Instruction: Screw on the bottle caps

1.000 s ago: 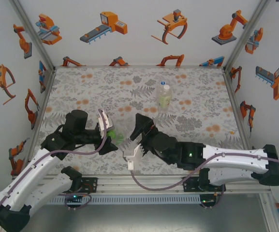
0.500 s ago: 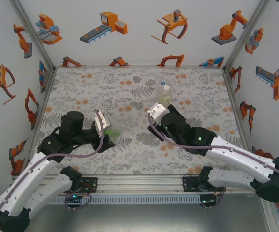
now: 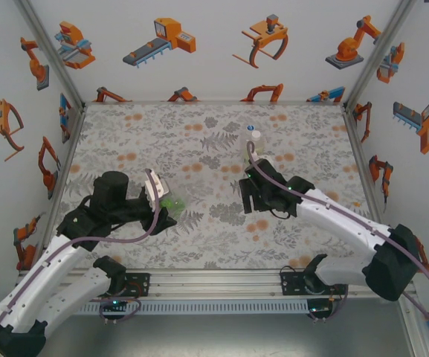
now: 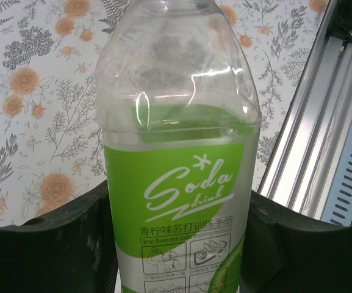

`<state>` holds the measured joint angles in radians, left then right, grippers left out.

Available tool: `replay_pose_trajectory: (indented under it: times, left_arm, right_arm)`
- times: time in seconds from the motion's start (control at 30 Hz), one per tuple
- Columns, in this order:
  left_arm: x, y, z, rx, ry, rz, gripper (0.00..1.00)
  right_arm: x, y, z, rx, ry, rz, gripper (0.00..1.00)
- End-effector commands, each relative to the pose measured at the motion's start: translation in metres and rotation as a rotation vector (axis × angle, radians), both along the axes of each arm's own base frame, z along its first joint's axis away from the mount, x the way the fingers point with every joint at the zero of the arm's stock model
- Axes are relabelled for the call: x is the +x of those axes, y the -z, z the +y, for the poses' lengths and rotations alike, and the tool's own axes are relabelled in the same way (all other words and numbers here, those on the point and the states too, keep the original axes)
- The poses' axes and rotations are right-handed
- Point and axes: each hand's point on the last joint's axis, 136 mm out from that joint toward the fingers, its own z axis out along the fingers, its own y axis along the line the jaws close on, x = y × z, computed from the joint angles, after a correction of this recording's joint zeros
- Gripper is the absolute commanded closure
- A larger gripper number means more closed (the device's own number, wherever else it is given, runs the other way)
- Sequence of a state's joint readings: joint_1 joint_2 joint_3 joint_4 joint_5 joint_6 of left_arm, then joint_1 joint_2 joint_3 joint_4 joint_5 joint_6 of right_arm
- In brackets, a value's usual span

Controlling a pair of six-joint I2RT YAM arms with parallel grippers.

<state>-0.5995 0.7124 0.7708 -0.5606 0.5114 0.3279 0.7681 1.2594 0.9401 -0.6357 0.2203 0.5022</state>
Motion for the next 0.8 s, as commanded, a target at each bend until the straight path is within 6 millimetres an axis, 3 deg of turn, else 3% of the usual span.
replay_pose_trajectory:
  times: [0.0,0.43,0.67,0.77]
  left_arm:
    - [0.000,-0.008,-0.003,-0.028,0.017,-0.005,0.97]
    - [-0.001,-0.006,-0.002,-0.020,0.018,-0.007,0.97]
    - [-0.001,-0.006,-0.001,-0.017,0.015,-0.006,0.97]
    - [-0.001,-0.006,-0.001,-0.018,0.015,-0.009,0.97]
  right_arm:
    - [0.005,0.007,0.000,0.002,0.045,0.034,0.33]
    - [0.027,0.060,0.011,-0.015,0.067,0.168,0.36]
    - [0.039,0.079,0.008,-0.018,0.101,0.204,0.54]
    - [0.043,0.082,0.008,-0.025,0.111,0.204,0.56]
